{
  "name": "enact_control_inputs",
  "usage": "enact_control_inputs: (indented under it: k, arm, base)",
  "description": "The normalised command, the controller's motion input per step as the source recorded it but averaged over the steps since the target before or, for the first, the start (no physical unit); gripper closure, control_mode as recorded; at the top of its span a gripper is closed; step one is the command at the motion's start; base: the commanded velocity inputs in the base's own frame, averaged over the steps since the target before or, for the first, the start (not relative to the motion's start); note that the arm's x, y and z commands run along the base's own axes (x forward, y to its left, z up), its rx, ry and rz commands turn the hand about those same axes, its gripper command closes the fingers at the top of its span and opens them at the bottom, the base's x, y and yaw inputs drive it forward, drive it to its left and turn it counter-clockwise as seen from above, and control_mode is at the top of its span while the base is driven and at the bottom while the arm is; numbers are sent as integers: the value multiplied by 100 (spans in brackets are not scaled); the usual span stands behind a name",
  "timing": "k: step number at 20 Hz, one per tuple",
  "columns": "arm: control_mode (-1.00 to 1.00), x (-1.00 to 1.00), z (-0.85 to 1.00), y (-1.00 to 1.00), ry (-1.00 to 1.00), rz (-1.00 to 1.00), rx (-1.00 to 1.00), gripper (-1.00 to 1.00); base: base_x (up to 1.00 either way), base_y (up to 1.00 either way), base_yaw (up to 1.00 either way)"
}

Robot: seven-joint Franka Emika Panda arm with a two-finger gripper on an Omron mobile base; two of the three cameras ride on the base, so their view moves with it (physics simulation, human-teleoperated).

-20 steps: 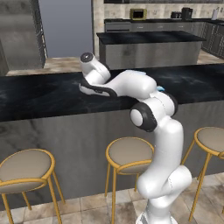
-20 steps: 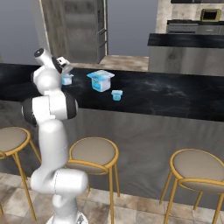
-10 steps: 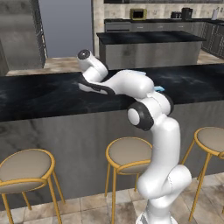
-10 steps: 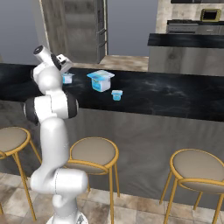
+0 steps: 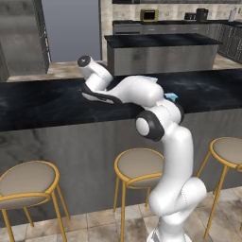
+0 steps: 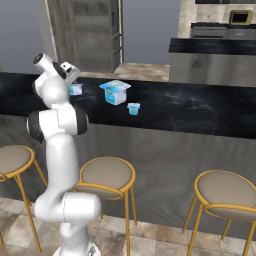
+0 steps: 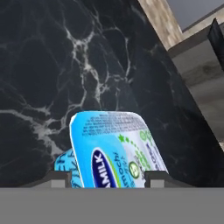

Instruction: Stack the yogurt containers by placing the smaller containers on top of the larger containers.

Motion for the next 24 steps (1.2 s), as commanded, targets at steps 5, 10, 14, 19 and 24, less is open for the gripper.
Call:
enact_control_inputs:
  k: [5,10,14,19,24]
  arm:
    - [-100,0,5,0,0,0,-12,100]
    - [-100,0,16,-8,-5,0,-7,100]
    - [-100,0,19,-23,-8,0,-2,100]
    - [-100,-11,12,-41,-10,0,0,100]
    - [-100,-24,18,-51,-14,0,1,100]
  base:
    - [0,0,0]
    - [0,0,0]
    - [0,0,0]
    - [0,0,0]
    - [0,0,0]
